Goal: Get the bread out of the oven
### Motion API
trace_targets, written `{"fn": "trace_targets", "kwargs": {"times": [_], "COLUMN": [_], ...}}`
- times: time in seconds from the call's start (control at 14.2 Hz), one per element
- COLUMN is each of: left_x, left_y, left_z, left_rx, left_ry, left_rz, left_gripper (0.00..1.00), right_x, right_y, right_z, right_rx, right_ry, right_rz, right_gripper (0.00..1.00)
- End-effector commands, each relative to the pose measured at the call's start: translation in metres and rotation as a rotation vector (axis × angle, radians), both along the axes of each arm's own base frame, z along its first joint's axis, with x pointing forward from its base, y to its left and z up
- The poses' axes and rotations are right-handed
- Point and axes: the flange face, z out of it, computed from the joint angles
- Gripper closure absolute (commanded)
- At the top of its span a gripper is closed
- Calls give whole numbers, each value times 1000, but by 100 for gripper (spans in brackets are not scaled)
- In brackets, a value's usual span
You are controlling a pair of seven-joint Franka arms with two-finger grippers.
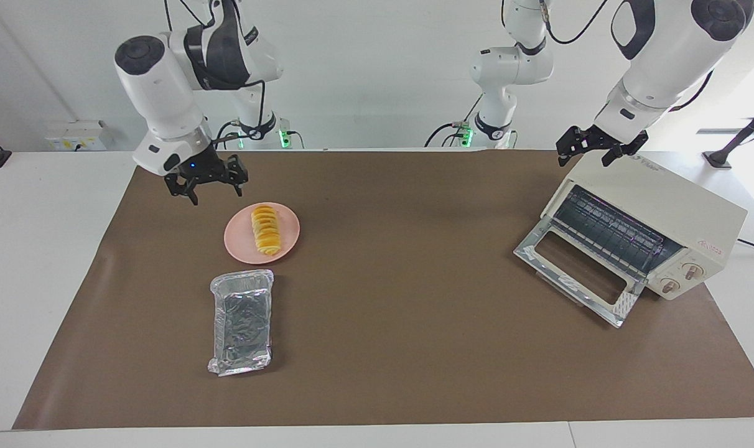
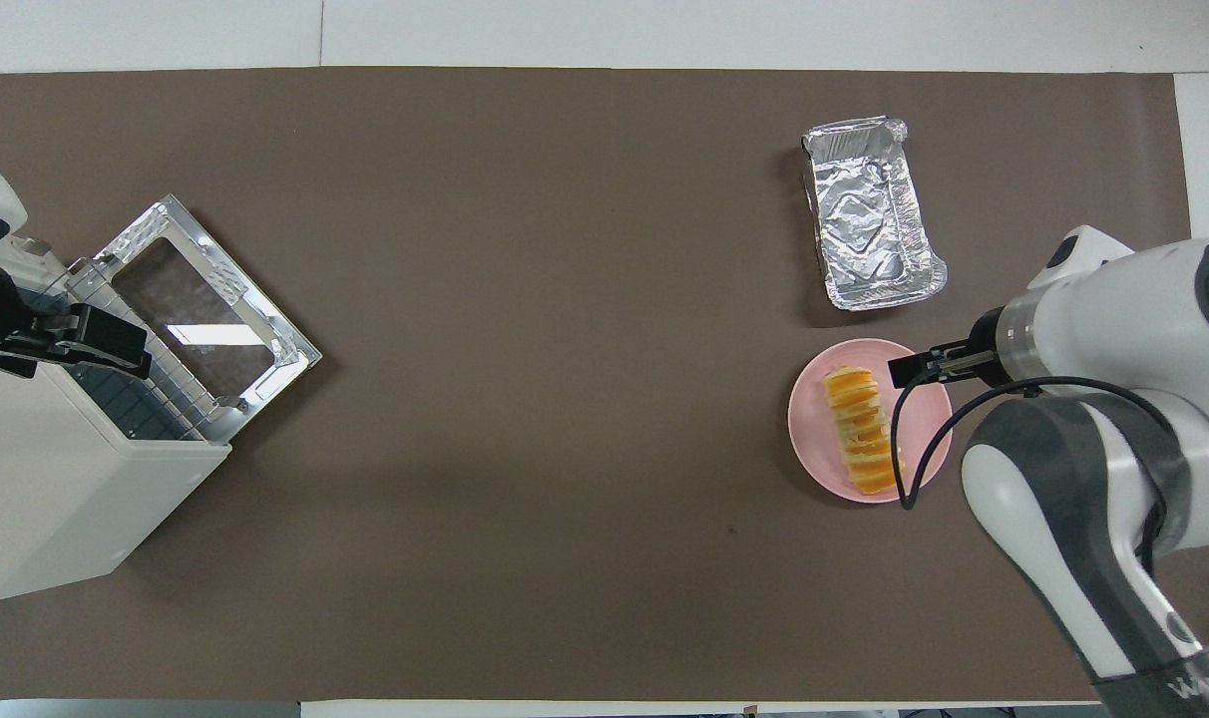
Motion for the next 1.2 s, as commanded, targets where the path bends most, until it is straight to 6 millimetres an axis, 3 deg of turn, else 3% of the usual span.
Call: {"fn": "trace_targets", "kwargs": {"times": [0.0,0.21,0.56,1.13], "left_x": [-2,-2,-2,-2], "left_y": [2,2,2,3], "left_z": [2,2,2,2], "left_rx": [14,12,14,12], "left_ry": [-13,-13,-13,-13], "left_rz": [0,0,0,1], "left_gripper": [0,0,0,0], "right_x": [-3,-12,-15,1], "right_y": [-15,-26,-33,-51], "right_z": [45,79,102,94], "right_rx": [-7,-4,-9,-19], "right_ry": [32,77,63,22], "right_rz": [36,52,50,17], "right_gripper": [0,0,0,0]}}
